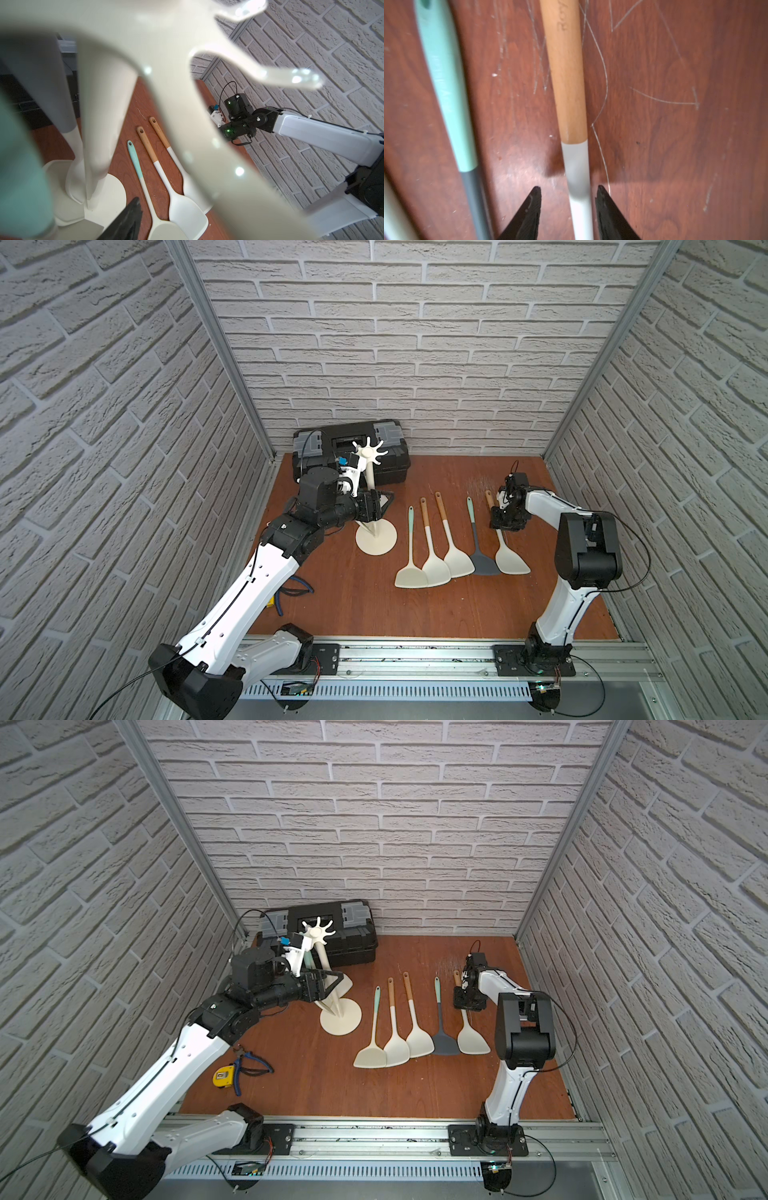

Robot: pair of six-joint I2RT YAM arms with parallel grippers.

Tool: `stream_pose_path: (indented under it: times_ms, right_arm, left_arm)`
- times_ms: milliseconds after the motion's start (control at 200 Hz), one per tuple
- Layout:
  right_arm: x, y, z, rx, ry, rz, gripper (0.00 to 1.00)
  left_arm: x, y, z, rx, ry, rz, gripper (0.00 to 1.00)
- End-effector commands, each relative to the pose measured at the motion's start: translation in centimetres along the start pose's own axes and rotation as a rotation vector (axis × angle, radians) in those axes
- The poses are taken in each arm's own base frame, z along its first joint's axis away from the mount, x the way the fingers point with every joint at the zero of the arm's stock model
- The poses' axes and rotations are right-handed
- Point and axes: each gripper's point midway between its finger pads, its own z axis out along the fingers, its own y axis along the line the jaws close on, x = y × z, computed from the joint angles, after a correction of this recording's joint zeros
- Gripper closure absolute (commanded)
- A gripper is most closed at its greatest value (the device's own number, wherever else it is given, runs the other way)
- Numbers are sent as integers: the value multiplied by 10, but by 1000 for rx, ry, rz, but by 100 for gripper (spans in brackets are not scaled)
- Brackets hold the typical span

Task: Take the spatula off the kitchen utensil rack
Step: Place the spatula at the center of the board.

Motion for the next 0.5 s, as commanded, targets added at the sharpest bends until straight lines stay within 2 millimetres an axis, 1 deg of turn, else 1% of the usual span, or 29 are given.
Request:
stream_pose_path:
  times_ms: [0,140,270,400,495]
  right_arm:
    - [-19,10,-46,-18,-109,-6,55]
    - [-21,24,-70,-58,-146,-17,54]
    - [-20,48,-90,-90,-182,-67,54]
    - [-20,82,-115,-137,-254,-148,54]
    - [-19,113,-134,-190,-314,-206,54]
  left_arm:
    - [-17,-21,-24,47,-47,85,28]
    - [-18,-29,-42,50,-63,127,26]
    - [-20,-31,-58,25,-80,150,25]
    - [-22,-29,-78,-25,-102,182,25]
    - [-23,-20,-95,-102,-128,202,25]
